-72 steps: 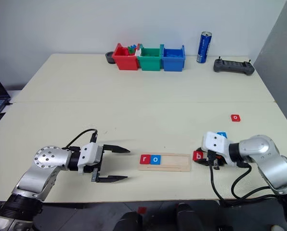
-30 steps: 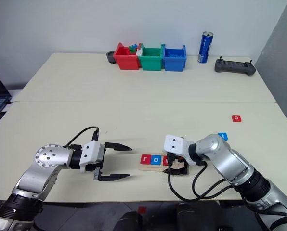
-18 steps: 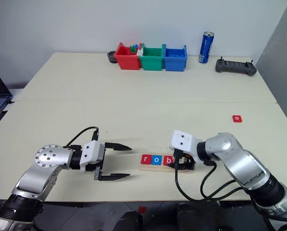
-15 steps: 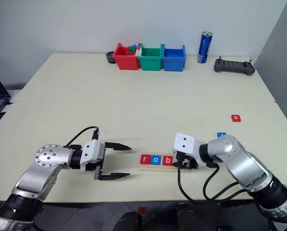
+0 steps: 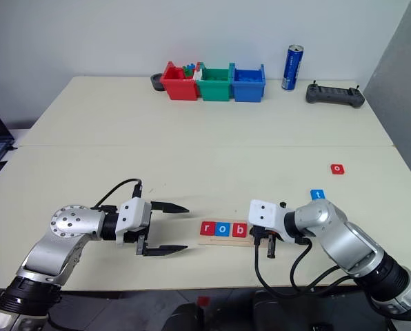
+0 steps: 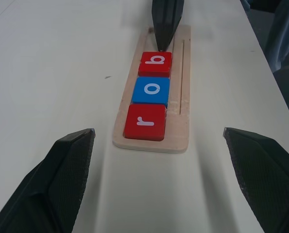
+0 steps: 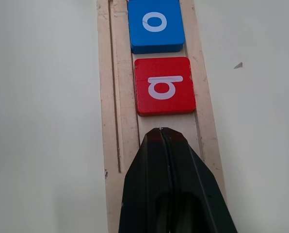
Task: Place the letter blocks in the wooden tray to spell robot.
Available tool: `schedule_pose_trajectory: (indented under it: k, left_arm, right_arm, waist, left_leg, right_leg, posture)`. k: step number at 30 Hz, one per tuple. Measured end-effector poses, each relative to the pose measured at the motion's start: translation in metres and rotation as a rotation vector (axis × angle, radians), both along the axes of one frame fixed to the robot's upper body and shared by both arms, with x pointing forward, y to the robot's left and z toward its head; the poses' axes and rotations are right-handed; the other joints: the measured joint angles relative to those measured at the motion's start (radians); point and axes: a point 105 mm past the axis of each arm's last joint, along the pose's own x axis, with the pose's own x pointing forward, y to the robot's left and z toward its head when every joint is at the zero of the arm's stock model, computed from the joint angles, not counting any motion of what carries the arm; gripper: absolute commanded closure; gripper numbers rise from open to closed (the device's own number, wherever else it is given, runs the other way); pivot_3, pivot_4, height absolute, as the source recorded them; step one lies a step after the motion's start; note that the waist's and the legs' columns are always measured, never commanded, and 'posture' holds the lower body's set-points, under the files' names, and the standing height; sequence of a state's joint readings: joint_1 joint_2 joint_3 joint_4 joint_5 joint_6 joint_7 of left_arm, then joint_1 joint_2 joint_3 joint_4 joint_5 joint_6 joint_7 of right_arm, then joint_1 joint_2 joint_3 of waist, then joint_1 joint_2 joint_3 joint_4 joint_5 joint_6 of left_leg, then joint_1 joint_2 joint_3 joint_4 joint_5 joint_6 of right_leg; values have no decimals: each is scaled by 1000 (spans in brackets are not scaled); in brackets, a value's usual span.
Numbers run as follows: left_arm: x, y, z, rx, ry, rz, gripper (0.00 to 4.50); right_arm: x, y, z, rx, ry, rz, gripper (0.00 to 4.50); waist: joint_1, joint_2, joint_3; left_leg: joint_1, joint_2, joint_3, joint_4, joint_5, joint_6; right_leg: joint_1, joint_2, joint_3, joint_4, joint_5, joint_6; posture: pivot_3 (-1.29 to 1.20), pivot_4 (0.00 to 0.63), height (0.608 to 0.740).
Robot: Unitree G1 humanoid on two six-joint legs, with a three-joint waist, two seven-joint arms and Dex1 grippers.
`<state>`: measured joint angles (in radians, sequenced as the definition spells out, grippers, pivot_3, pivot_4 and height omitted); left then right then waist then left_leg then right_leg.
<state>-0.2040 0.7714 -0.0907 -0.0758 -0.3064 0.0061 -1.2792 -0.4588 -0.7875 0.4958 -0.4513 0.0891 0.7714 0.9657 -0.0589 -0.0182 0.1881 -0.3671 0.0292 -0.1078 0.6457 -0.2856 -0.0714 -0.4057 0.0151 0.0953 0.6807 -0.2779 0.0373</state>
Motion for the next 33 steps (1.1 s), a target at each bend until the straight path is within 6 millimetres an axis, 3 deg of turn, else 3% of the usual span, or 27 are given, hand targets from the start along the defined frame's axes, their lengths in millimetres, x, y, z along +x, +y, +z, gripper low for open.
schedule_pose_trajectory:
  k: [10,29,33]
  left_arm:
    - [2,8,-7,4,-4,3,0]
    - [-4,10,-14,7,2,3,0]
    - [-3,10,-15,7,-1,6,0]
  right_arm:
    - [2,17,-1,30,-3,29,4481]
    - [9,28,5,66,-25,40,4481]
    - [15,17,30,122,-78,-5,3597]
  waist:
    - [0,0,0]
    - [0,0,0]
    - [1,0,0]
  left_leg:
    - [0,0,0,0,0,0]
    - [0,0,0,0,0,0]
    - [0,0,0,0,0,0]
  right_leg:
    - [0,0,0,0,0,0]
    - [0,0,0,0,0,0]
    - [0,0,0,0,0,0]
  posture:
    - [0,150,740]
    - [0,150,740]
    - [0,150,740]
